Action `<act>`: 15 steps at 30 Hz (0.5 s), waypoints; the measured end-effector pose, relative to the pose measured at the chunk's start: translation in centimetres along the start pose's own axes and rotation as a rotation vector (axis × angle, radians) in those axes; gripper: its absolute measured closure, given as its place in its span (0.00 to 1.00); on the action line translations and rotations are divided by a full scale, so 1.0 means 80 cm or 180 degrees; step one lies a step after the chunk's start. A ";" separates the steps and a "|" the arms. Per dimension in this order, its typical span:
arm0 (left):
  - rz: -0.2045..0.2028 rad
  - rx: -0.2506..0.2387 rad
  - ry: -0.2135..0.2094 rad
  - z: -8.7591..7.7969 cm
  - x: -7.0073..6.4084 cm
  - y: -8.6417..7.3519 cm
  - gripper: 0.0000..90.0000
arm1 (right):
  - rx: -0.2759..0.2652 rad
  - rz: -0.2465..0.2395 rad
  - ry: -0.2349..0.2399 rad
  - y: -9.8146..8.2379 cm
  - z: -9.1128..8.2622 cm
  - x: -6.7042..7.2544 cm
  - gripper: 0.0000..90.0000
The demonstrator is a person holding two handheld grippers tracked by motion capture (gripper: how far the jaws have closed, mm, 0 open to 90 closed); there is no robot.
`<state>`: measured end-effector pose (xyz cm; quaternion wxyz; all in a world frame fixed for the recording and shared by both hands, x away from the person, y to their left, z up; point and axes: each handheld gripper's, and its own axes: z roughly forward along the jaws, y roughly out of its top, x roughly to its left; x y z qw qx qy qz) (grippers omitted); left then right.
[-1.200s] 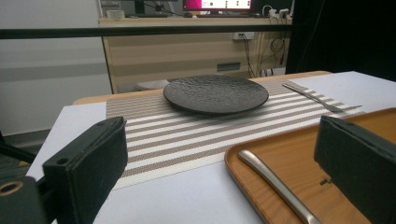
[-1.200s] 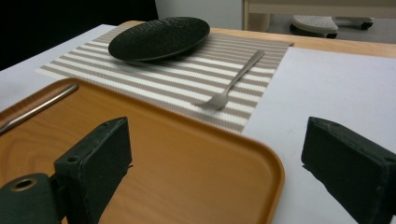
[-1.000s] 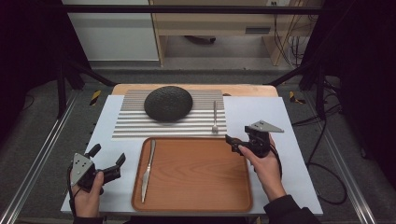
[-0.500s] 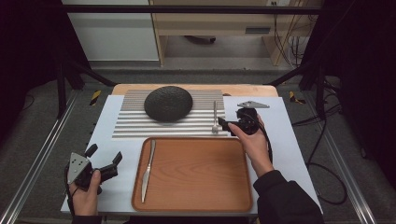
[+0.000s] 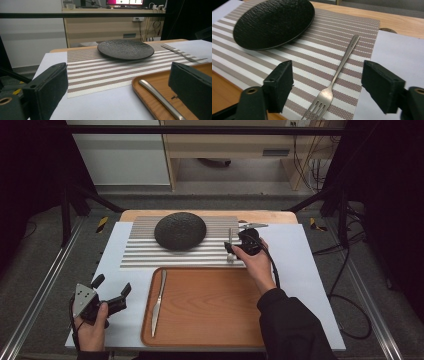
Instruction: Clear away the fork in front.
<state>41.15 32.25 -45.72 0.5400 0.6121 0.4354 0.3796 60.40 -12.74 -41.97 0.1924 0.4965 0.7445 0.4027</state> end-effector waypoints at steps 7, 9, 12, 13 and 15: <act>-0.0022 0.0006 -0.0001 -0.001 0.001 -0.001 0.03 | 0.0049 0.0072 -0.0138 -0.007 0.026 -0.008 0.51; -0.0012 0.0002 0.0003 -0.002 0.000 0.000 0.03 | 0.0091 0.0065 -0.0155 -0.010 0.031 -0.010 0.55; 0.0003 0.0005 0.0017 -0.002 0.001 0.000 0.03 | 0.0128 0.0044 -0.0151 -0.014 0.038 -0.009 0.60; 0.0002 0.0006 0.0023 -0.002 0.001 0.000 0.03 | 0.0144 0.0029 -0.0159 -0.015 0.039 -0.009 0.61; -0.0003 0.0005 0.0027 -0.003 0.001 0.000 0.03 | 0.0166 0.0004 -0.0178 -0.016 0.043 -0.007 0.65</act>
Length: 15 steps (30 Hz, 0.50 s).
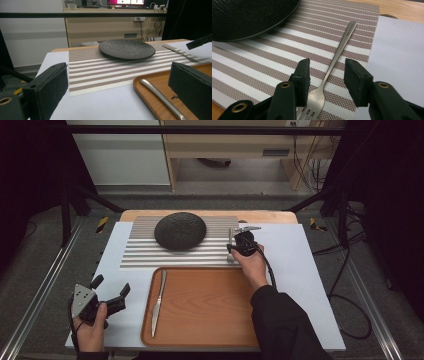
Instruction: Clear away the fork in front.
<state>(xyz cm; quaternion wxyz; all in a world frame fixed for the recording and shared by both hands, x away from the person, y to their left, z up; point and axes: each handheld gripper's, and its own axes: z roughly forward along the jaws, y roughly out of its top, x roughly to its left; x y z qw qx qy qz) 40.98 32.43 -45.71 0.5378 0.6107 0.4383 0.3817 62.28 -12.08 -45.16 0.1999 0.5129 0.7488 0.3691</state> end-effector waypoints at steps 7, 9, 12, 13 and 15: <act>-0.0022 -0.0005 -0.0011 0.000 -0.001 0.000 0.03 | 0.0076 0.0008 -0.0021 -0.004 0.013 0.006 0.75; -0.0012 0.0001 -0.0024 0.000 -0.001 0.000 0.03 | 0.0095 -0.0039 -0.0080 -0.005 0.017 0.008 0.79; -0.0024 -0.0007 -0.0025 -0.001 -0.001 0.000 0.03 | 0.0124 -0.0027 -0.0092 -0.006 0.022 0.009 0.82; -0.0024 -0.0007 -0.0029 -0.001 -0.001 0.000 0.03 | 0.0135 -0.0021 -0.0097 -0.007 0.024 0.009 0.82; -0.0029 -0.0010 -0.0034 -0.001 -0.001 0.000 0.03 | 0.0170 0.0006 -0.0109 -0.007 0.027 0.010 0.83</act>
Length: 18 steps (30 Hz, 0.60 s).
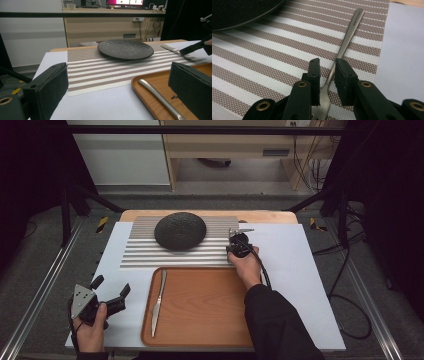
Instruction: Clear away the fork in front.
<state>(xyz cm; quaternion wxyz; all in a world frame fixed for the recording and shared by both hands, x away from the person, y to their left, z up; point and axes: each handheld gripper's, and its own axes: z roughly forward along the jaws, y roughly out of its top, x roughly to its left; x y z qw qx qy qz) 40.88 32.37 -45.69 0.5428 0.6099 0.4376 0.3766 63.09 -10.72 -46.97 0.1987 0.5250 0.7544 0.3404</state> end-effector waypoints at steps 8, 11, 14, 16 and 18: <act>0.0015 0.0002 -0.0035 0.001 -0.001 0.001 0.03 | 0.0068 0.0058 -0.0058 -0.002 0.005 -0.004 0.85; 0.0027 0.0006 -0.0040 0.001 -0.002 0.001 0.03 | 0.0060 0.0048 -0.0057 -0.002 0.006 -0.003 0.86; 0.0036 0.0010 -0.0043 0.001 -0.003 0.001 0.03 | 0.0034 0.0086 -0.0056 -0.001 0.008 -0.003 0.86; 0.0039 0.0009 -0.0045 0.001 -0.004 0.000 0.03 | 0.0036 0.0104 -0.0052 -0.001 0.010 -0.003 0.87; 0.0037 0.0012 -0.0050 0.002 -0.004 0.000 0.03 | 0.0083 0.0068 -0.0090 0.002 0.010 -0.002 0.89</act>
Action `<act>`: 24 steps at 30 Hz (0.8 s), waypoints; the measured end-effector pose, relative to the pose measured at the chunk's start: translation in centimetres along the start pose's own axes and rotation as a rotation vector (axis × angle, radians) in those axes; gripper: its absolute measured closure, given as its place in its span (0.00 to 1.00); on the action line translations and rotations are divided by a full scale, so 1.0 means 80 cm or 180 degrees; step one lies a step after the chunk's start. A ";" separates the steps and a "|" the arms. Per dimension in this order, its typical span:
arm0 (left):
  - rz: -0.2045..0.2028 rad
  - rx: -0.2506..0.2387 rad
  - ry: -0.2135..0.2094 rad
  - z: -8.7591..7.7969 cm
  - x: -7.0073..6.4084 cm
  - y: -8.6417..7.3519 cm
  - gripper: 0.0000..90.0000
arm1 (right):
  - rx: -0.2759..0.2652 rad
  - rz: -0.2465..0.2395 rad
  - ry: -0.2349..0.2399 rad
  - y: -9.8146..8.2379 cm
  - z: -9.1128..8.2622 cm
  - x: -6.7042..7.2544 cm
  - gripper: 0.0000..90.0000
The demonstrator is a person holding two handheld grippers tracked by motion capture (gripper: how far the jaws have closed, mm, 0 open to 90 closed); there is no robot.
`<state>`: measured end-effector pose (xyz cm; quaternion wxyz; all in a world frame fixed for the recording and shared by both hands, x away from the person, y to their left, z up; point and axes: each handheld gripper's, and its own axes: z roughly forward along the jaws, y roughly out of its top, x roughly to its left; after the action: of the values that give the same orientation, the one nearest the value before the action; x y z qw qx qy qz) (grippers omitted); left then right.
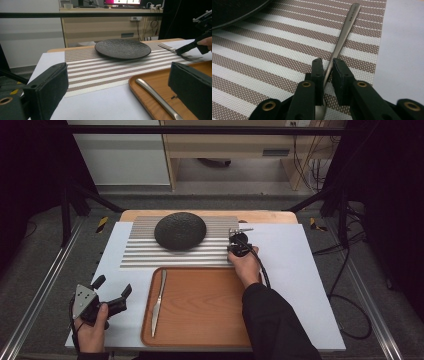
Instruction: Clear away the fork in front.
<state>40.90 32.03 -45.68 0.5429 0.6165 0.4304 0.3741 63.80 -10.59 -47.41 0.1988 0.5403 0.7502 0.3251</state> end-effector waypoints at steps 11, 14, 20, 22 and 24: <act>0.0019 0.0010 -0.0005 0.000 -0.001 0.000 0.03 | 0.0081 -0.0144 -0.0024 -0.002 -0.007 -0.005 0.92; 0.0020 0.0009 -0.0005 0.000 -0.001 0.001 0.03 | 0.0096 -0.0155 -0.0009 -0.008 -0.013 -0.014 0.93; 0.0035 0.0022 -0.0012 0.000 -0.002 0.001 0.03 | 0.0129 -0.0172 0.0035 -0.018 -0.025 -0.026 0.95; 0.0037 0.0024 -0.0014 0.001 -0.002 0.001 0.03 | 0.0118 -0.0149 0.0065 -0.020 -0.027 -0.028 0.95; 0.0035 0.0023 -0.0011 0.000 -0.002 0.001 0.03 | 0.0124 -0.0129 0.0076 -0.020 -0.027 -0.029 0.94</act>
<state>40.87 31.85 -45.63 0.5394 0.6214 0.4274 0.3744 62.09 -13.66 -47.11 0.1858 0.5249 0.7695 0.3128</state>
